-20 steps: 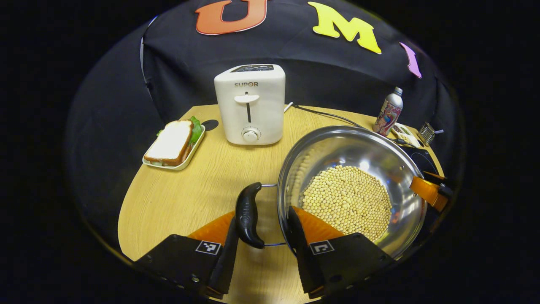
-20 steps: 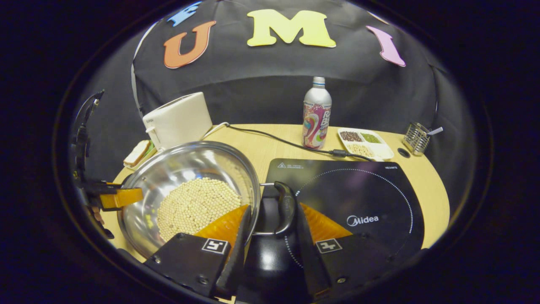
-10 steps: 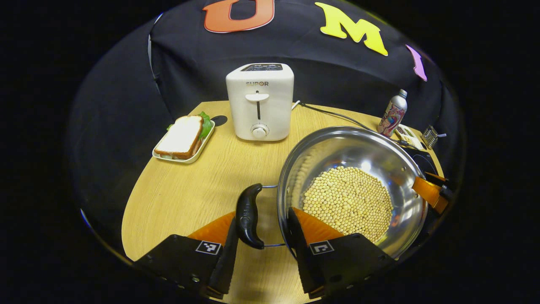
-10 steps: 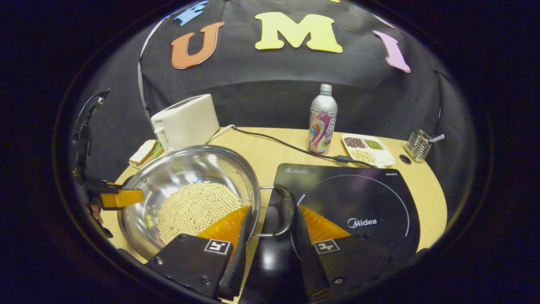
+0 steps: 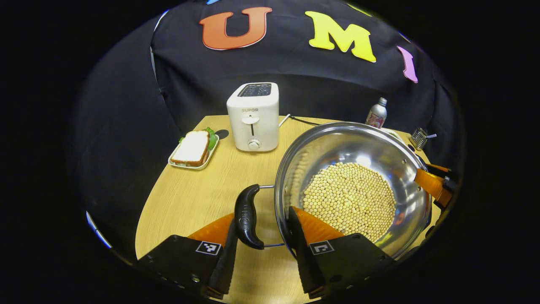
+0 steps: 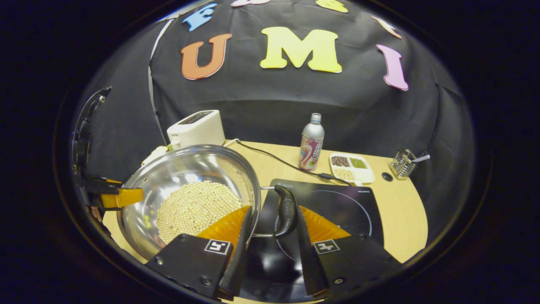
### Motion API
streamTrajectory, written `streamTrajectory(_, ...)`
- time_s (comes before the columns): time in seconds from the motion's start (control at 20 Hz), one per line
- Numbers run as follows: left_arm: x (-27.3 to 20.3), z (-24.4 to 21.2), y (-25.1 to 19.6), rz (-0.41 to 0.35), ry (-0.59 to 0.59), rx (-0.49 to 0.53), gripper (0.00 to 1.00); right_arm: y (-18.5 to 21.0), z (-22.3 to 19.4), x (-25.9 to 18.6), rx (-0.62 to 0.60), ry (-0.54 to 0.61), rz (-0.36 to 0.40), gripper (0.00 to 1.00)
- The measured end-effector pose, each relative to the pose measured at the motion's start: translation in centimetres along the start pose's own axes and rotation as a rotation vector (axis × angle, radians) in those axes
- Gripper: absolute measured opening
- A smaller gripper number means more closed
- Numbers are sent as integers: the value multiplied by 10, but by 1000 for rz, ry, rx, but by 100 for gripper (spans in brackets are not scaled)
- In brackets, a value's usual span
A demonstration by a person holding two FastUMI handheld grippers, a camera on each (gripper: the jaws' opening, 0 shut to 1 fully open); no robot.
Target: First push the handle of the pot to place it horizontally, then grasp the pot with both hands and set it on the induction cooktop.
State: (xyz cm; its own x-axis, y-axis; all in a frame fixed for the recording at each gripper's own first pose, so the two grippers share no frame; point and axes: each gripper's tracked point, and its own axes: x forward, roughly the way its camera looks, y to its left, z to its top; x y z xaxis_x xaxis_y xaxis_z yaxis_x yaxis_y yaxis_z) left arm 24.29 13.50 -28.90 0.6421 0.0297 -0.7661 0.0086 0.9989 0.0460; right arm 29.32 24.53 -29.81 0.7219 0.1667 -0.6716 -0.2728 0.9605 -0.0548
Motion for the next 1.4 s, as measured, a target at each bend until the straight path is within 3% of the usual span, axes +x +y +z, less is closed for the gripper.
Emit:
streamTrajectory(0.05,-6,0,-7,-6,-1,0,61,-5,0,-7,-1,5,-4,55)
streamTrajectory(0.15,-15,-2,-19,-15,-8,5,61,-17,-1,-22,-8,16,-16,58)
streamTrajectory(0.2,-20,-3,-25,-21,-11,3,70,-24,0,-30,-11,19,-23,58)
streamTrajectory(0.25,-24,-4,-32,-31,-13,-7,70,-30,0,-37,-12,19,-32,55)
streamTrajectory(0.3,-28,-5,-41,-43,-9,-10,61,-37,1,-44,-13,15,-43,58)
streamTrajectory(0.55,-44,-3,-78,-83,-16,-6,61,-71,2,-75,3,8,-83,58)
streamTrajectory(0.6,-47,-1,-86,-86,-19,-5,70,-78,2,-80,9,8,-88,58)
streamTrajectory(0.65,-50,0,-92,-87,-22,0,61,-85,2,-83,15,5,-91,58)
streamTrajectory(0.7,-52,2,-99,-87,-29,5,65,-92,3,-87,18,3,-94,58)
streamTrajectory(0.85,-56,10,-118,-94,-32,10,61,-111,8,-96,34,-9,-105,55)
streamTrajectory(1.05,-59,23,-147,-104,-48,29,61,-141,12,-102,51,-25,-120,58)
streamTrajectory(1.1,-58,25,-155,-108,-46,34,61,-150,13,-102,55,-26,-125,55)
streamTrajectory(1.15,-57,26,-163,-111,-44,40,51,-158,11,-101,59,-26,-130,55)
streamTrajectory(1.2,-54,27,-170,-114,-44,43,61,-166,11,-100,63,-26,-132,58)
streamTrajectory(1.35,-40,32,-192,-117,-43,55,61,-189,6,-88,74,-25,-140,58)
streamTrajectory(1.4,-34,33,-199,-118,-43,60,51,-197,5,-83,78,-26,-143,55)
